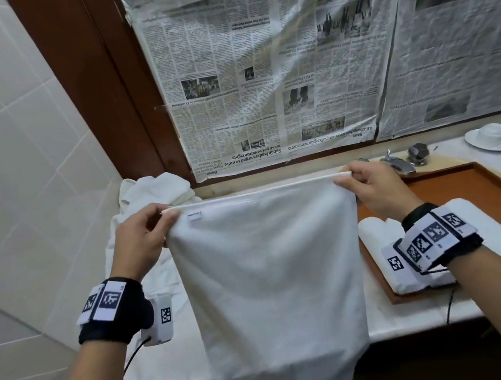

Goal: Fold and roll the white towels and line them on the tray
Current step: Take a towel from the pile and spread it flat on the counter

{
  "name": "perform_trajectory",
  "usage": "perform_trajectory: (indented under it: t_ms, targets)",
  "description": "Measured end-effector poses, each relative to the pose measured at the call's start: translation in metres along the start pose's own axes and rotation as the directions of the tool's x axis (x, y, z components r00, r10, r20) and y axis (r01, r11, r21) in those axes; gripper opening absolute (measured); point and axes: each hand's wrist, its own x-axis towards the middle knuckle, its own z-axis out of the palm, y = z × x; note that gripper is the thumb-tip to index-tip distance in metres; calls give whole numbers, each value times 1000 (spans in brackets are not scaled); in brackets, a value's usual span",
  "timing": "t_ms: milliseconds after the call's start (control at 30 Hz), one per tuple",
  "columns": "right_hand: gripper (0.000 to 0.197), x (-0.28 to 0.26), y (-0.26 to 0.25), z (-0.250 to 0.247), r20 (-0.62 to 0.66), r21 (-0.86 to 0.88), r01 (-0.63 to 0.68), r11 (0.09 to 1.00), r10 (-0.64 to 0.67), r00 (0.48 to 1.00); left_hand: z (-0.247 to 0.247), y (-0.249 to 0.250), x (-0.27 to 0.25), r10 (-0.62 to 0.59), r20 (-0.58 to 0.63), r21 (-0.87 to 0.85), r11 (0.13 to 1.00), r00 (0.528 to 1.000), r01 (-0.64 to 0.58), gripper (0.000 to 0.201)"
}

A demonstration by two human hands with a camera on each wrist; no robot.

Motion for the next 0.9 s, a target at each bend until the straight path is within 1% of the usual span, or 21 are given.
perform_trajectory:
  t_ms: [33, 133, 167, 233, 333, 400, 500, 567, 633, 733, 833, 900]
  targets:
    - [22, 5, 0, 2, 1, -5, -5, 1000, 5, 1000, -1, -4, 6, 6, 14, 8, 1000, 1000, -6, 15]
    - [41, 23, 0, 9, -13, -27, -25, 999, 25, 1000, -4, -19, 25, 64, 1, 101, 993, 998, -63, 16]
    - [44, 30, -1, 11, -11, -46, -25, 999, 25, 1000, -4, -23, 32, 75, 7, 114, 991, 997, -76, 16]
    - [43, 45, -2, 16, -12, -86, -40, 996, 39, 999, -1, -34, 49, 61, 45, 100, 993, 997, -66, 15]
    - [42, 66, 6, 25, -33, -113, -116, 987, 112, 993, 9, -48, 76, 36, 147, 98, 994, 988, -50, 14]
    - [38, 75, 16, 31, -11, -110, -174, 979, 174, 985, 19, -60, 90, 13, 222, 93, 995, 975, -34, 14]
    - [28, 88, 35, 42, 26, -41, -251, 967, 253, 967, 37, -77, 108, -53, 283, 78, 996, 958, 32, 11]
    - [26, 100, 50, 51, 22, 12, -293, 956, 292, 956, 55, -88, 121, -106, 290, 64, 994, 951, 92, 9]
    - [22, 117, 69, 63, 31, 68, -335, 940, 333, 942, 76, -101, 134, -165, 281, 52, 986, 945, 157, 7]
    - [18, 149, 101, 86, 44, 140, -425, 894, 423, 905, 110, -125, 156, -240, 256, 83, 971, 937, 226, 8]
    - [18, 184, 143, 112, 44, 125, -512, 850, 511, 859, 147, -155, 181, -307, 231, 158, 948, 923, 275, 12]
    - [17, 207, 181, 132, 69, 116, -532, 839, 528, 847, 173, -177, 200, -356, 208, 209, 926, 911, 314, 14]
